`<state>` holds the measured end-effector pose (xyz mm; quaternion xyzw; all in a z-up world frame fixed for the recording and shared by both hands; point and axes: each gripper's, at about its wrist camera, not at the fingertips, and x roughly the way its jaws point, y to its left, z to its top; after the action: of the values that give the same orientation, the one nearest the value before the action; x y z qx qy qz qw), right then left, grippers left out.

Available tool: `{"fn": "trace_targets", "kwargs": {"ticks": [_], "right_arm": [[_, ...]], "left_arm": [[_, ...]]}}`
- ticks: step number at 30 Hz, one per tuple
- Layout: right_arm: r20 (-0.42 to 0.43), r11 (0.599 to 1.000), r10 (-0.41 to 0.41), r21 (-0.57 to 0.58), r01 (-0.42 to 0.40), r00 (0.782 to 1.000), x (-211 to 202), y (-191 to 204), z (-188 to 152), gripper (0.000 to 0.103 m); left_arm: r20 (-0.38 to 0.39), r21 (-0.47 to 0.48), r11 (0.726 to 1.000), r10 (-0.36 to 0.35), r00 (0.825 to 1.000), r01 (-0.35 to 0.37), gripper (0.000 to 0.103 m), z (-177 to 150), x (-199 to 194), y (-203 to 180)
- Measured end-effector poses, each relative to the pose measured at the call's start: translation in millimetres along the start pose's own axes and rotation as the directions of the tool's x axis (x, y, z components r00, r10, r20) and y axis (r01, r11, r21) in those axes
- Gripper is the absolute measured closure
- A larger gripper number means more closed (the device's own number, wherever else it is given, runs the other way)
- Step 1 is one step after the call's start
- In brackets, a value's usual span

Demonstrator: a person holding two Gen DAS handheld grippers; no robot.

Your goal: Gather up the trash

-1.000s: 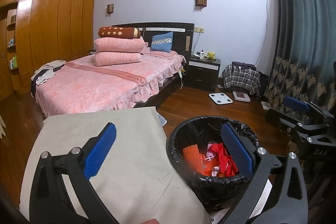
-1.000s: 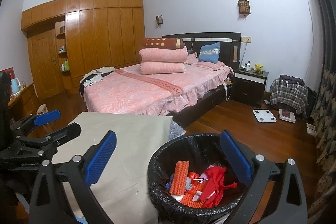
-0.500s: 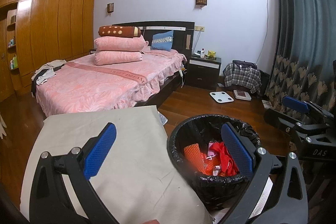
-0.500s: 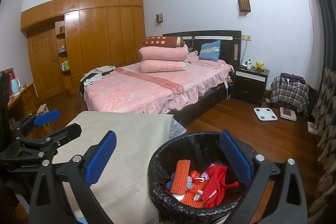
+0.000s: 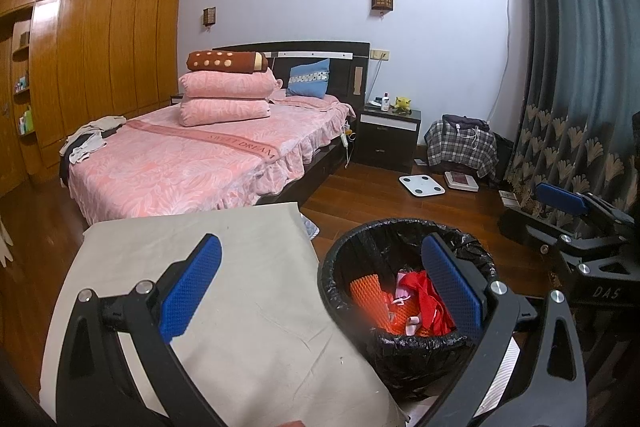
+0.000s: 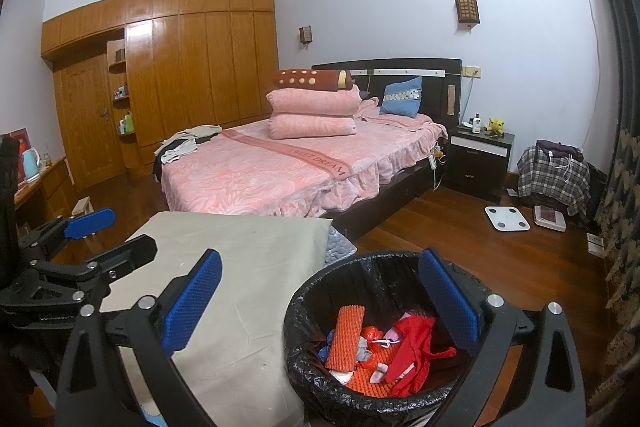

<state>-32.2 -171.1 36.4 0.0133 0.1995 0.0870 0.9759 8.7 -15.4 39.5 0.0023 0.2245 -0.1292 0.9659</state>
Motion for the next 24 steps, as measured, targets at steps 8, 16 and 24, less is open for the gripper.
{"fn": "trace_targets", "kwargs": {"ticks": [8, 16, 24], "right_arm": [[-0.002, 1.0, -0.001, 0.001, 0.001, 1.0, -0.8, 1.5, -0.2, 0.006], [-0.003, 1.0, 0.0, 0.001, 0.0, 1.0, -0.1, 3.6, -1.2, 0.006], [-0.003, 1.0, 0.001, 0.001, -0.001, 1.0, 0.7, 1.2, 0.4, 0.006]], "left_arm": [[0.0, 0.001, 1.0, 0.0, 1.0, 0.0, 0.006, 0.0, -0.8, -0.1], [-0.001, 0.002, 1.0, 0.001, 1.0, -0.001, 0.006, 0.5, -0.3, 0.0], [-0.002, 0.003, 1.0, 0.001, 1.0, -0.001, 0.006, 0.7, -0.3, -0.7]]}}
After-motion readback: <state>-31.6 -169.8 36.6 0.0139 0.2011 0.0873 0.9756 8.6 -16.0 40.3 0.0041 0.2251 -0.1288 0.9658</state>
